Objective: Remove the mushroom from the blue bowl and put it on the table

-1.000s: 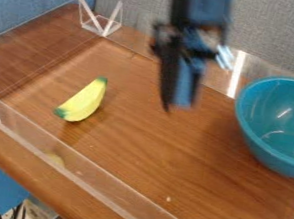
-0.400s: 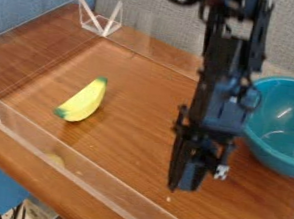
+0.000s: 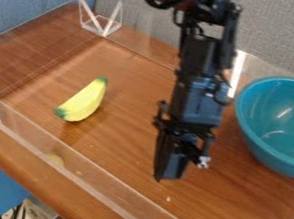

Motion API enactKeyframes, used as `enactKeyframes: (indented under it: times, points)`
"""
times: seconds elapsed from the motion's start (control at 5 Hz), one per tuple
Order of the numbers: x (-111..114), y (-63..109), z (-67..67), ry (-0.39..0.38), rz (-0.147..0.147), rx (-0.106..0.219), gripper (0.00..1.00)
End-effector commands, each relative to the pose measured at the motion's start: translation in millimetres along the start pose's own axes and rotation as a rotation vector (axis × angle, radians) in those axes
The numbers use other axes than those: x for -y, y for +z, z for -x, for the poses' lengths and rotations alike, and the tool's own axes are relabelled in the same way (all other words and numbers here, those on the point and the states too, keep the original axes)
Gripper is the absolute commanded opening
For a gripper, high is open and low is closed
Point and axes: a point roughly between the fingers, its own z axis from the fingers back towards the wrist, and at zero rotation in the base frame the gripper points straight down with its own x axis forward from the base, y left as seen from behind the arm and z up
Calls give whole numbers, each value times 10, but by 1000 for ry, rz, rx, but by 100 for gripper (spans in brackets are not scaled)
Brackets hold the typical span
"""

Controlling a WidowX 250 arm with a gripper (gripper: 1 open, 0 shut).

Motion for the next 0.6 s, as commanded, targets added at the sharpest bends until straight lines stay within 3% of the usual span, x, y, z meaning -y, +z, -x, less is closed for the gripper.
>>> enactKeyframes:
  times: [0.0, 0.4]
  points:
    - [-75, 41, -37, 2, -56, 37, 0]
    - [-90, -51, -127, -21, -113, 35, 0]
